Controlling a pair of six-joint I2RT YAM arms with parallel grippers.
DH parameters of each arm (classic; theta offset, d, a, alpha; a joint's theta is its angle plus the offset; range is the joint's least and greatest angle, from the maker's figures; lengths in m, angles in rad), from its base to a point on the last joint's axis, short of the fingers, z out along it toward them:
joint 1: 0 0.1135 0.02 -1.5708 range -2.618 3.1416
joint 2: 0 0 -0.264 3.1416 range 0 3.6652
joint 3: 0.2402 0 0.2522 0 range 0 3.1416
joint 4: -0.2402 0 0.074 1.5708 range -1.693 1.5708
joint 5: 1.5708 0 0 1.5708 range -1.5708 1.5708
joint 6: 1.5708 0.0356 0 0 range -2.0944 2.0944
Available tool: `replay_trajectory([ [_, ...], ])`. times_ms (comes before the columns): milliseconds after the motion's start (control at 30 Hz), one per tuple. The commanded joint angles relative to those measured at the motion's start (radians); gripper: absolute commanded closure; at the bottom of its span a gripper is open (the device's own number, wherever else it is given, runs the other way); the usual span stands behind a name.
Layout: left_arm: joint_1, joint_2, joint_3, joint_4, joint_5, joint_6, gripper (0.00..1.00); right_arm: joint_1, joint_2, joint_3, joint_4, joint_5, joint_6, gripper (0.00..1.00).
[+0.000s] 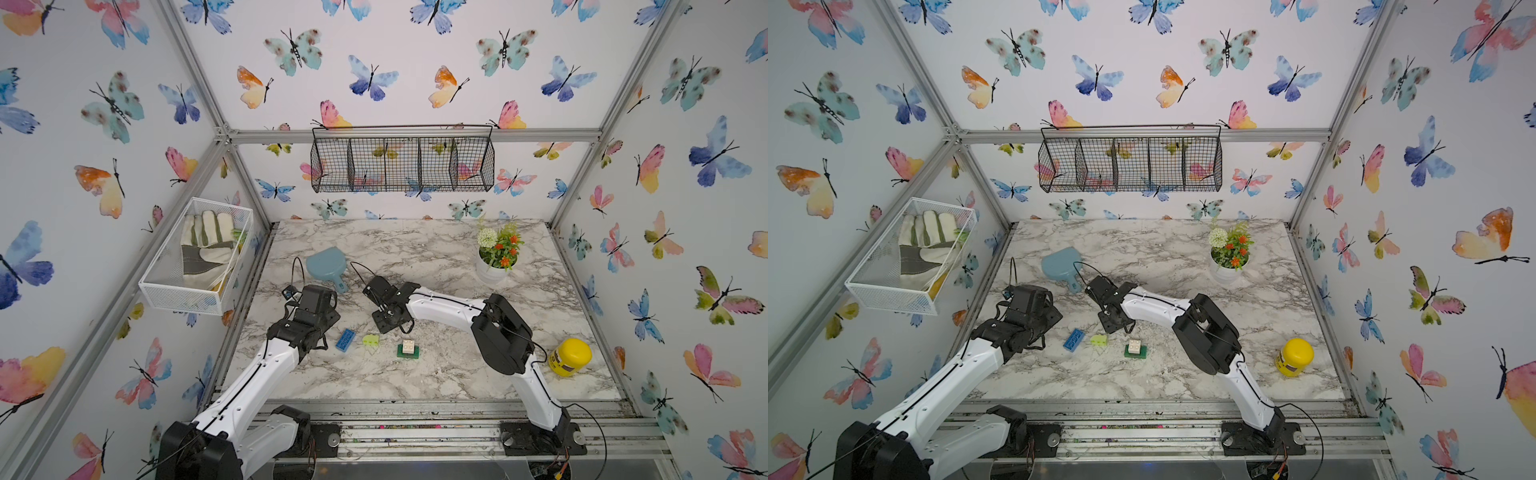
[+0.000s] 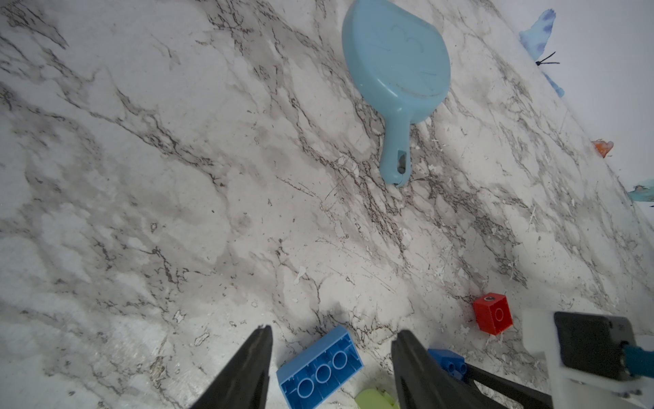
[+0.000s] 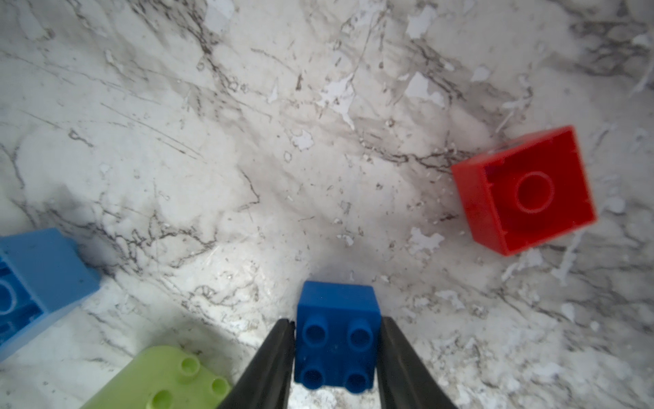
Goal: Assemble the number 1 with lego
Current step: Pick up the lego brick from the center of the board.
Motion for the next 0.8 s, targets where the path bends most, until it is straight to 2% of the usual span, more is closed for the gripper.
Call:
replay_trajectory([
  [0, 0.005, -0.009, -0.004, 0.002, -0.006, -0.002, 0.41, 0.005, 0.013, 0.022, -0.033, -0.009, -0.008, 0.63],
  [167, 0.005, -0.013, -0.004, 0.002, 0.0, -0.002, 0.41, 0.005, -0.003, 0.034, -0.051, -0.009, -0.01, 0.77],
  [233, 0.005, -0.017, -0.008, 0.015, 0.009, 0.018, 0.41, 0.005, -0.043, 0.019, -0.031, 0.0, -0.036, 0.83],
  [300, 0.005, -0.029, -0.011, 0.037, 0.029, 0.061, 0.4, 0.004, -0.096, -0.001, -0.009, 0.008, -0.08, 0.85],
  [433, 0.005, -0.069, -0.035, 0.103, 0.08, 0.15, 0.4, 0.002, -0.227, -0.087, 0.04, -0.018, -0.237, 0.86],
  [567, 0.008, -0.114, -0.072, 0.158, 0.101, 0.184, 0.4, -0.013, -0.375, -0.205, 0.069, -0.055, -0.434, 0.9],
  [667, 0.011, -0.139, -0.095, 0.192, 0.107, 0.198, 0.4, -0.035, -0.466, -0.266, 0.04, -0.135, -0.575, 0.91],
  [767, 0.013, -0.157, -0.113, 0.226, 0.118, 0.214, 0.4, -0.044, -0.515, -0.281, -0.072, -0.247, -0.716, 0.92],
])
